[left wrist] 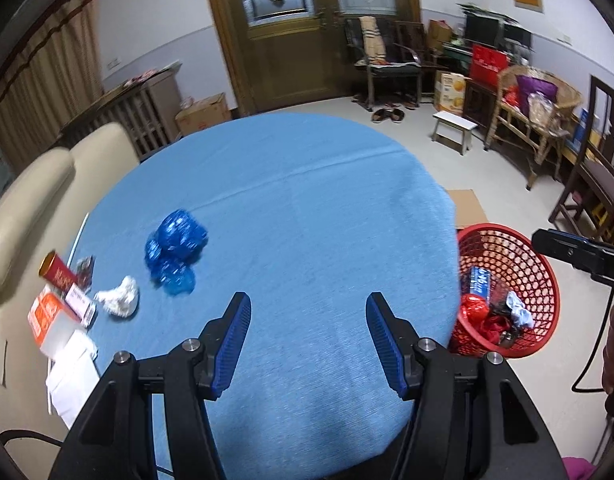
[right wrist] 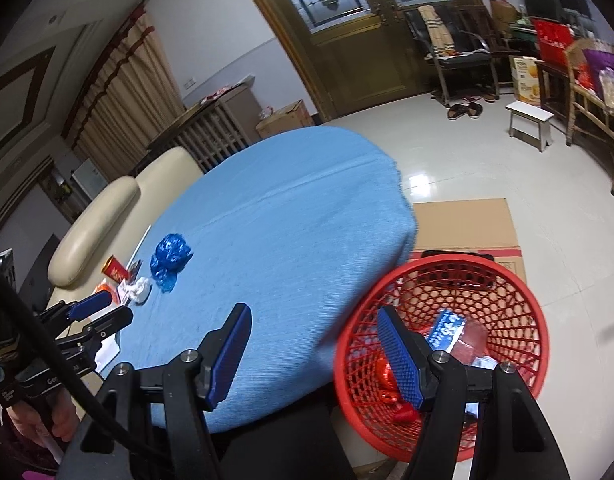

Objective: Collect trash
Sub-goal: 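Move both tools back over the table toward the blue bag and white paper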

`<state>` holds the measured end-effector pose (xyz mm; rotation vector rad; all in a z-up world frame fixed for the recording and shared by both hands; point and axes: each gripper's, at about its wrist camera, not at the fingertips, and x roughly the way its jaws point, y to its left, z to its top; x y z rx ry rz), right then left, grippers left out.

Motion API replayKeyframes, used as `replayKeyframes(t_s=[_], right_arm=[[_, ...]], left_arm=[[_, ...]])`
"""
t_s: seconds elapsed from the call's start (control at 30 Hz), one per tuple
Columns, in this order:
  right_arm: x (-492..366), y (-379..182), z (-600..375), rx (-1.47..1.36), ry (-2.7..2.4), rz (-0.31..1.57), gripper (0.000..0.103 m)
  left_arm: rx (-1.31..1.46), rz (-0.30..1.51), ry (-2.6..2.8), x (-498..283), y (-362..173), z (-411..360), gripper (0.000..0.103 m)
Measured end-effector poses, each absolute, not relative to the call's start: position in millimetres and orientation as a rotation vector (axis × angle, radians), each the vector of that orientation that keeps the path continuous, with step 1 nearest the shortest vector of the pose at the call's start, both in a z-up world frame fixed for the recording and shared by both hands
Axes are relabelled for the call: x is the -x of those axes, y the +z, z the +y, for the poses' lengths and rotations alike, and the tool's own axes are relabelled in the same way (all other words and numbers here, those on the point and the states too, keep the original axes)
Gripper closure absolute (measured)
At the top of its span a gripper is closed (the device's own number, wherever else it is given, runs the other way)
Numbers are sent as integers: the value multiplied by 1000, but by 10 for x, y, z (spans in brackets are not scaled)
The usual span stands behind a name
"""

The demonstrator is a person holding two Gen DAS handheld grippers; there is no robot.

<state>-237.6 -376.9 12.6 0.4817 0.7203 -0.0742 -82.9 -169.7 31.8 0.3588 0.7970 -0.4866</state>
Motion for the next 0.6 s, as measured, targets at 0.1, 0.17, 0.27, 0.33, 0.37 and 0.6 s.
replayKeyframes(t_s=[0.1, 0.17, 0.27, 0.33, 0.37, 0.6], right_arm=[[2285, 126, -3636, -462, -53, 735, 34], [2228, 129, -3546, -446, -40, 745, 34], [2135, 120, -3409, -427, -20, 763, 34], [2079, 103, -3328, -421, -4, 776, 34], [2042, 92, -3278, -416, 5, 784, 34], [1799, 36, -2927, -377, 67, 829, 34]], left_arm=[[-326, 812, -451, 755, 292, -1522, 42], [-300, 826, -425, 704, 272, -1379, 42], [-262, 845, -387, 620, 235, -1167, 42], [-244, 851, -362, 582, 214, -1042, 42], [-234, 854, -349, 561, 206, -979, 42], [-184, 849, -262, 446, 200, -564, 42]])
